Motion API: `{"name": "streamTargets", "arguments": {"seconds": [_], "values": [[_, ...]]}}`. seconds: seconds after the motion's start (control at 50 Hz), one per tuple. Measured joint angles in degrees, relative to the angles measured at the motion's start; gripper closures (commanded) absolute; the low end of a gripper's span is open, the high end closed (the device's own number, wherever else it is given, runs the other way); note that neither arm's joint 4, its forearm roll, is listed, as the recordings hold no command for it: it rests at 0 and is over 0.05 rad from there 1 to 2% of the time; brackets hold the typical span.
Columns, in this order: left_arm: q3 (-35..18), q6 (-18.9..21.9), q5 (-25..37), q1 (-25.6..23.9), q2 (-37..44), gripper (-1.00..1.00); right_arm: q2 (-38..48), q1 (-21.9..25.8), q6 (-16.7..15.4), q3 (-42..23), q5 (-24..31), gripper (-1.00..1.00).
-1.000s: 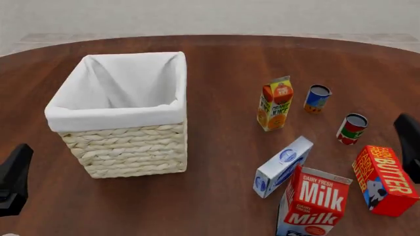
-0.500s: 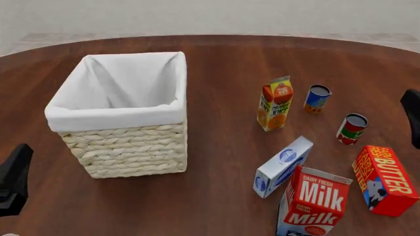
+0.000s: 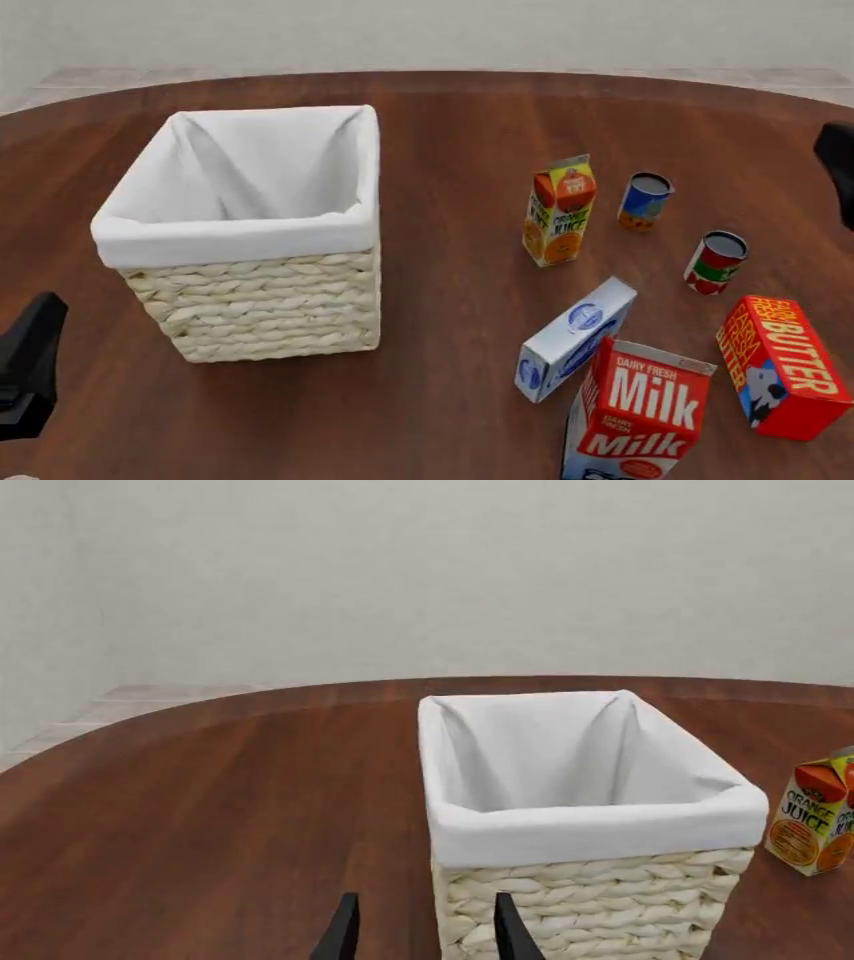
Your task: Pick up the alphabet soup and the tomato sauce, and put them in the basket.
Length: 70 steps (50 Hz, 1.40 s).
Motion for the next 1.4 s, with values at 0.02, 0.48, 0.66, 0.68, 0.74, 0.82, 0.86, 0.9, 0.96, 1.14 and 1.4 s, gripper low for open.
{"name": "streamTargets", "arguments": {"seconds": [0.02, 0.48, 0.66, 0.68, 0.74, 0.82, 0.86, 0.9, 0.96, 1.14, 1.4], "values": [[0.0, 0.0, 0.0, 0.0, 0.0, -1.0, 0.5, -0.1, 0.0, -0.4, 0.2, -1.0], [0.0, 0.0, 0.0, 0.0, 0.0, -1.0, 12.1, -2.5, 0.2, -8.0, 4.1, -1.0], [0.0, 0.0, 0.0, 0.0, 0.0, -1.0, 16.9, -4.0, 0.0, -11.1, 6.0, -1.0], [0.0, 0.0, 0.0, 0.0, 0.0, -1.0, 17.4, -4.1, 0.1, -11.4, 6.2, -1.0], [0.0, 0.0, 0.0, 0.0, 0.0, -1.0, 18.9, -4.5, 0.2, -12.4, 6.9, -1.0], [0.0, -0.1, 0.0, 0.0, 0.0, -1.0, 20.9, -4.7, 0.8, -13.8, 7.8, -1.0], [0.0, -0.1, 0.0, 0.0, 0.0, -1.0, 21.8, -4.8, 1.0, -14.3, 8.2, -1.0], [0.0, -0.1, 0.0, 0.0, 0.0, -1.0, 22.7, -4.9, 1.1, -14.8, 8.5, -1.0], [0.0, -0.1, 0.0, 0.0, -0.1, -1.0, 24.0, -4.8, 1.9, -15.6, 9.0, -1.0], [0.0, -0.2, 0.0, 0.0, -0.1, -1.0, 27.2, -4.9, 3.2, -16.8, 10.1, -1.0], [0.0, 0.0, 0.0, 0.0, 0.0, -1.0, 31.9, -5.1, 3.4, -19.4, 12.2, -1.0]]}}
